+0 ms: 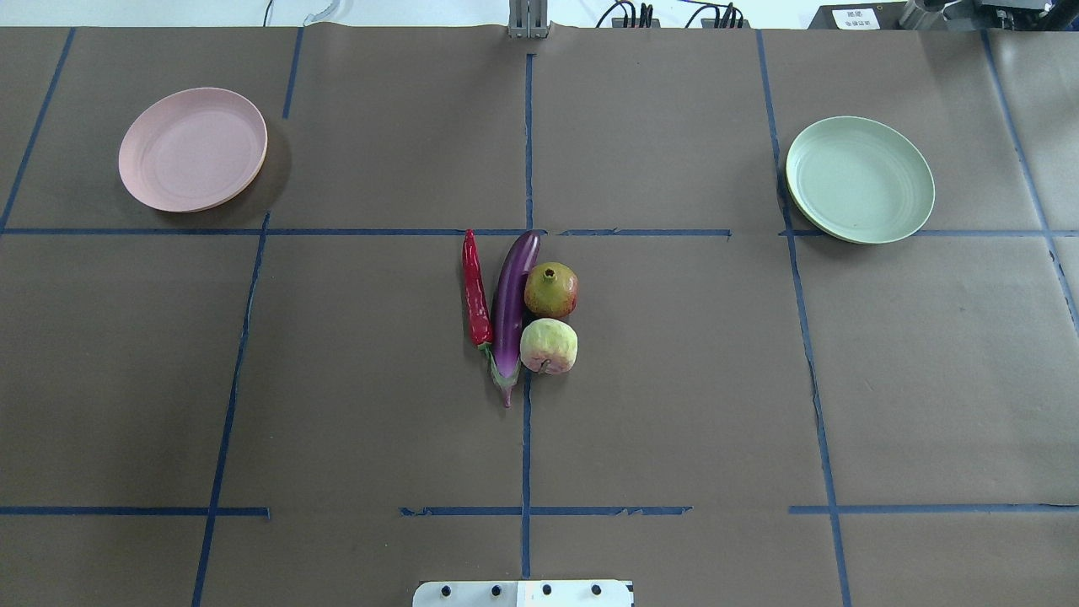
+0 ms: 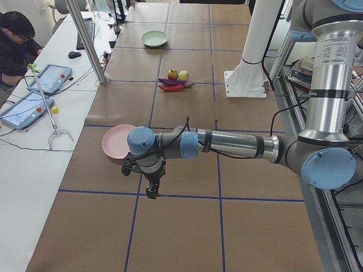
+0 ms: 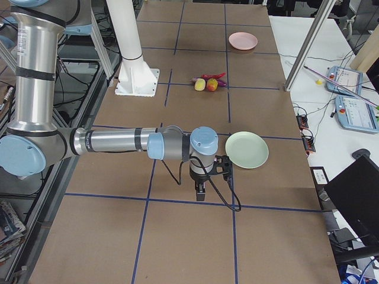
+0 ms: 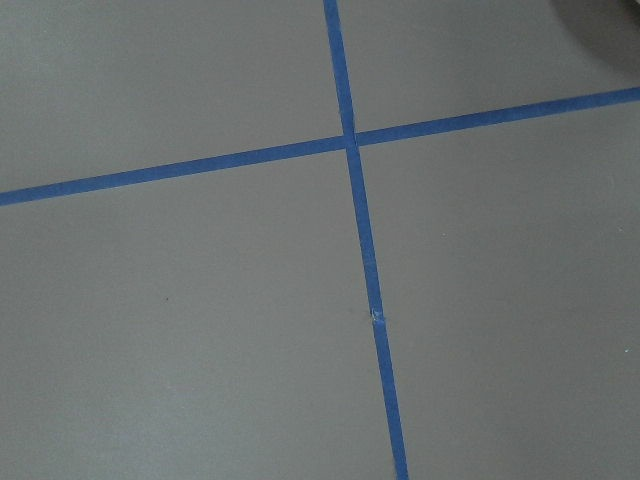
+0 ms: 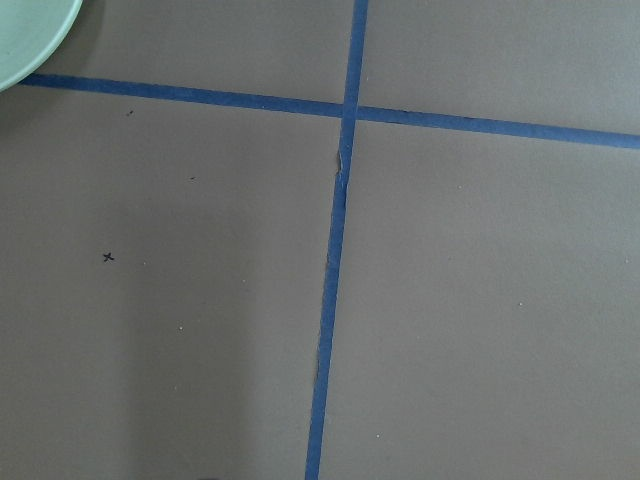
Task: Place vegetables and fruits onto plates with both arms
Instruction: 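Move the right gripper from rest toward the fruits in the middle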
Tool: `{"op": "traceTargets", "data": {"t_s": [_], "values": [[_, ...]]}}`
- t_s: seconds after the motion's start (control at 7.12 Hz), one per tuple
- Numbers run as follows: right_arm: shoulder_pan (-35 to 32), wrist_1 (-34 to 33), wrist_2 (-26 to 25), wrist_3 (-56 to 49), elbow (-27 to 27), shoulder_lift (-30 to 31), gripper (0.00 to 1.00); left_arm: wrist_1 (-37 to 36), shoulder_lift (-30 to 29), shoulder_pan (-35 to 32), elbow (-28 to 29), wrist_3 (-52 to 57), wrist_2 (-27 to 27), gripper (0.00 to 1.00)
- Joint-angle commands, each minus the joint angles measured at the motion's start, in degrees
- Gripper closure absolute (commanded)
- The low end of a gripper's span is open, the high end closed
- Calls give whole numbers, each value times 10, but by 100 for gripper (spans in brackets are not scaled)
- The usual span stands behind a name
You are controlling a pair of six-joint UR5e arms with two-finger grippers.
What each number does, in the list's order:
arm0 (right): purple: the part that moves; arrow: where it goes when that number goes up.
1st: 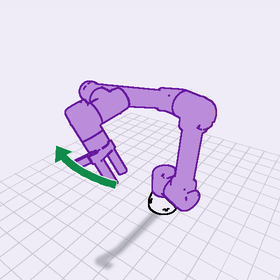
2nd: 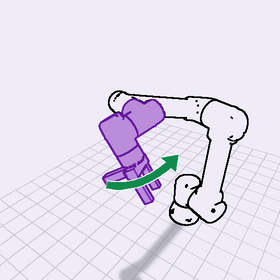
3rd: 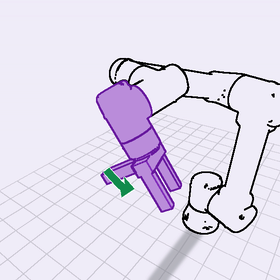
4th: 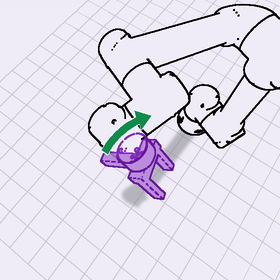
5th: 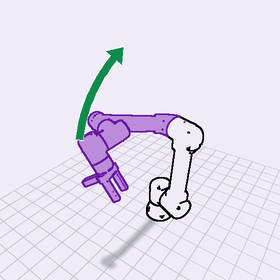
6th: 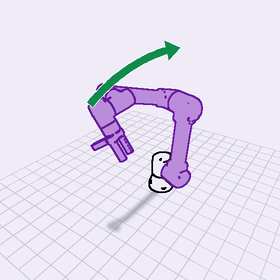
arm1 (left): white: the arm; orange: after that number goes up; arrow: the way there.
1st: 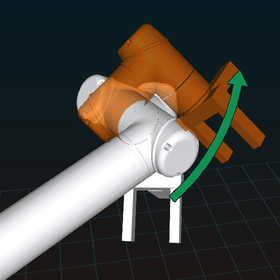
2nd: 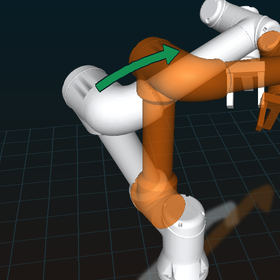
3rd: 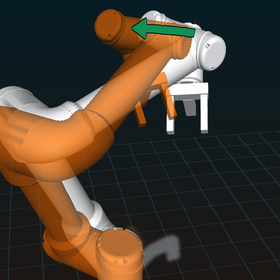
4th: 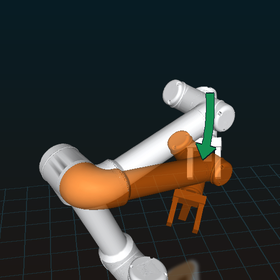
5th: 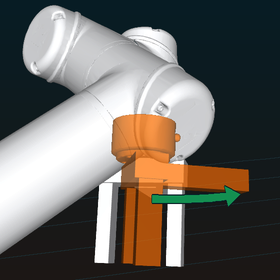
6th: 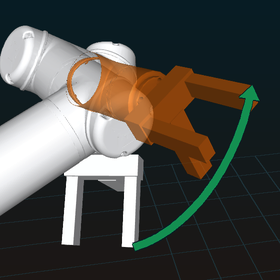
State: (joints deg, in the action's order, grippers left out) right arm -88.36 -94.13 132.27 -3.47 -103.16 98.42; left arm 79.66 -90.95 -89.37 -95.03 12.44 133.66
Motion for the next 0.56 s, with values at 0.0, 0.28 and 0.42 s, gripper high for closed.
{"op": "traceTargets", "data": {"t_s": [0.0, 0.28, 0.42], "values": [[25, 1, 0, 0, -20, -18, 0, 1, 0, 4, -2, 0, 0, 0], [95, 1, -1, 5, -66, -57, 0, 0, 0, 4, -2, 0, 0, 0], [154, -1, -3, 12, -64, -123, 0, 1, 0, 4, -2, 0, 1, 0]]}}
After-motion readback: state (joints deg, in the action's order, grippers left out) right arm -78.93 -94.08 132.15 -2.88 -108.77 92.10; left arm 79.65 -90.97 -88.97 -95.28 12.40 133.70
